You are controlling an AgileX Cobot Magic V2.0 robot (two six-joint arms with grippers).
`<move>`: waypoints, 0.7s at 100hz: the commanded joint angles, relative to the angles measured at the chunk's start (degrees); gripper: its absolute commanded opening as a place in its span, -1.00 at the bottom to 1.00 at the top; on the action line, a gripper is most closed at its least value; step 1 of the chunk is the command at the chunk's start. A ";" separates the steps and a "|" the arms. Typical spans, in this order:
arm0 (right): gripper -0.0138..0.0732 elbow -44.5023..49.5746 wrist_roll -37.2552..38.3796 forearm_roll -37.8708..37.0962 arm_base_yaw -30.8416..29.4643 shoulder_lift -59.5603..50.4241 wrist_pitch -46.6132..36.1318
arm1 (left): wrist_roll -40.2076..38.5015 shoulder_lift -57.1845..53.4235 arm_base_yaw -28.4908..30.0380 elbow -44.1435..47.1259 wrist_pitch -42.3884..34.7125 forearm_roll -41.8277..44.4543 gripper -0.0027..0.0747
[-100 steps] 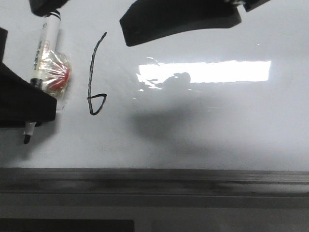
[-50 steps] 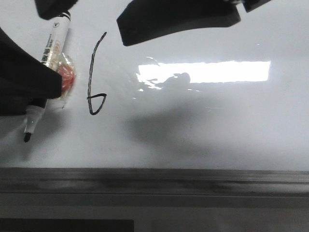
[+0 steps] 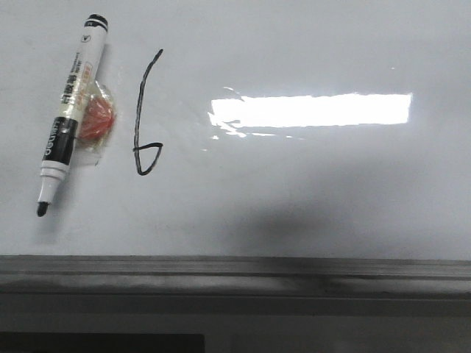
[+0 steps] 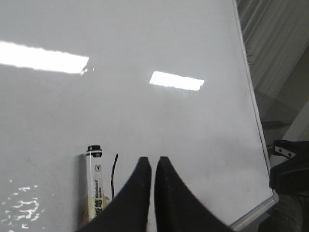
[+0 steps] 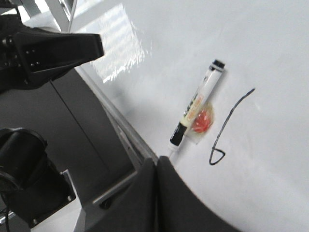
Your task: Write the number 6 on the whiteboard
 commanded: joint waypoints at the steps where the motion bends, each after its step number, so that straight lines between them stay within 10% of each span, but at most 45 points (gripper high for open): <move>1: -0.82 2.89 -0.45 -2.07 -0.35 -6.51 -9.19 | 0.35 -4.20 0.09 0.02 -3.26 3.70 -0.98; 70: -0.83 32.88 -0.86 -2.13 -0.35 -43.34 -18.22 | 0.38 -14.46 0.09 10.57 0.97 8.28 -0.98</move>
